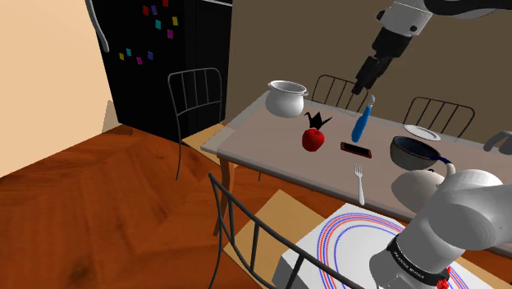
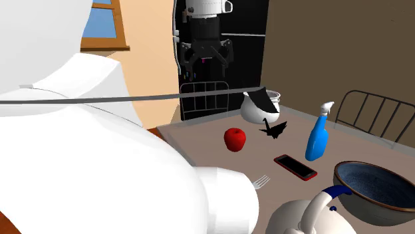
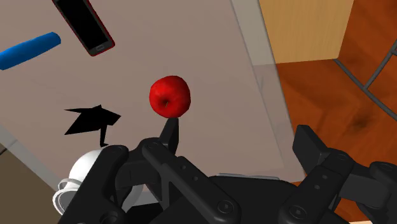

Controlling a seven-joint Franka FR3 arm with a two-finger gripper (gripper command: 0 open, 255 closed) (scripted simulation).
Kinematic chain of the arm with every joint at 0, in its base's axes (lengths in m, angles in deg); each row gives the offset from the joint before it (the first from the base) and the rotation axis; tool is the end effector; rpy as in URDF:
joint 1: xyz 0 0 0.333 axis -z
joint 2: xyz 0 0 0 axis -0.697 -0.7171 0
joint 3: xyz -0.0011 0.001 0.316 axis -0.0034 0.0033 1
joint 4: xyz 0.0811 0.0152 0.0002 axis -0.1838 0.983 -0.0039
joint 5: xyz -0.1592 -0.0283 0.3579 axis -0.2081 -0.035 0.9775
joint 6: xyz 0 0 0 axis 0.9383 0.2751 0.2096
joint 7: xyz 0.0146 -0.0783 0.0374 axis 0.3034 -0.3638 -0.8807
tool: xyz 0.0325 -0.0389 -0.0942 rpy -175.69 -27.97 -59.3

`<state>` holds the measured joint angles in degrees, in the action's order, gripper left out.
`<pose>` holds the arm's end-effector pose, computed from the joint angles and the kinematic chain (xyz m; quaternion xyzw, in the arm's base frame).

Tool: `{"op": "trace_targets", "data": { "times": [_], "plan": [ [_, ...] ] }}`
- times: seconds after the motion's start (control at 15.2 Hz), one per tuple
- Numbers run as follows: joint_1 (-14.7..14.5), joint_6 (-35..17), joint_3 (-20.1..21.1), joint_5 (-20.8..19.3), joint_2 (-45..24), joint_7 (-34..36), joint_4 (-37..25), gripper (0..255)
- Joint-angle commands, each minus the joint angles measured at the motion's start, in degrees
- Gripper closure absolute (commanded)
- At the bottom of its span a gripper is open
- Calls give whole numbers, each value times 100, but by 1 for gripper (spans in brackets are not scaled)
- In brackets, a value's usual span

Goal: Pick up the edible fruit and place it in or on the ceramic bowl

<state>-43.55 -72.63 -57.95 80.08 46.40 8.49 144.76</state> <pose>0.3097 -0.0344 0.6296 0.9936 0.0591 0.0919 0.0281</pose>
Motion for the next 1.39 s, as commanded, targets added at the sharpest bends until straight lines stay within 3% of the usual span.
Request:
{"op": "trace_targets", "data": {
  "times": [0.0, 0.79, 1.32],
  "plan": [
    [0, 0, 0, 0, 0, 0, 0, 0],
    [145, -2000, -832, 78, -1797, -367, 314, 0],
    [101, -3102, -1382, 590, -3406, -861, -52, 0]
  ]
}}
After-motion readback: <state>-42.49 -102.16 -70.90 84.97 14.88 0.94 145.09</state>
